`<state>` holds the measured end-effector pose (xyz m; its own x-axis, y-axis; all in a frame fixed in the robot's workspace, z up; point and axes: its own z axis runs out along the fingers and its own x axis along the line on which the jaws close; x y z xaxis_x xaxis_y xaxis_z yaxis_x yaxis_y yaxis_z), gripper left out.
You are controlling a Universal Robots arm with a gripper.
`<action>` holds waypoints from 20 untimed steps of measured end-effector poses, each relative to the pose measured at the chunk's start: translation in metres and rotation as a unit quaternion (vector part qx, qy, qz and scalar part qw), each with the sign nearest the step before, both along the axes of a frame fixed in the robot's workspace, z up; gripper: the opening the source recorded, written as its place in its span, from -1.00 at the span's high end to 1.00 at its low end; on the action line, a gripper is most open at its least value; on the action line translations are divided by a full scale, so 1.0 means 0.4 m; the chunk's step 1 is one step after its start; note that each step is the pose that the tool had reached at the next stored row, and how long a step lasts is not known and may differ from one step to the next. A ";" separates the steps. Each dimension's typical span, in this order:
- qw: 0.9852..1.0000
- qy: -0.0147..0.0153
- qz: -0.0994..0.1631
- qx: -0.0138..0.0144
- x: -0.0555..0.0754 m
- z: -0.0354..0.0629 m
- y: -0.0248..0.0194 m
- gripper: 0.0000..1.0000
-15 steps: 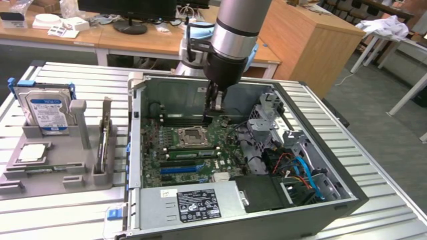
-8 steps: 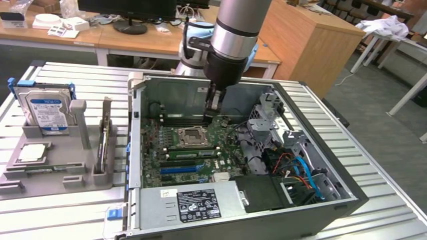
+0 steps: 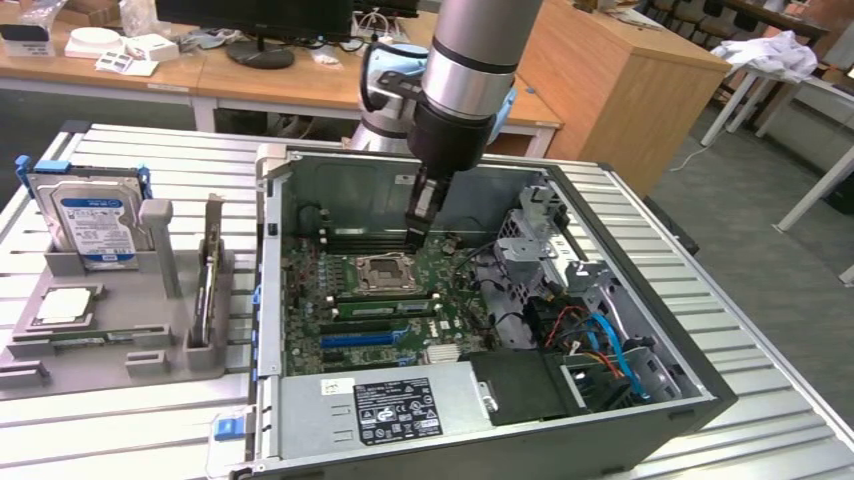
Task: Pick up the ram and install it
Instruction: 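Press down the ram until it locks into place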
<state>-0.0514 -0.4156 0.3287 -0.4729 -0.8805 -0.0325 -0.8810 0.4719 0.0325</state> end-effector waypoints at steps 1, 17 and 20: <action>1.000 0.000 -0.009 0.000 0.000 0.000 0.000 0.79; 0.989 0.000 -0.150 0.000 0.000 -0.001 0.000 0.79; 0.984 0.000 -0.177 0.000 0.000 -0.001 0.000 0.79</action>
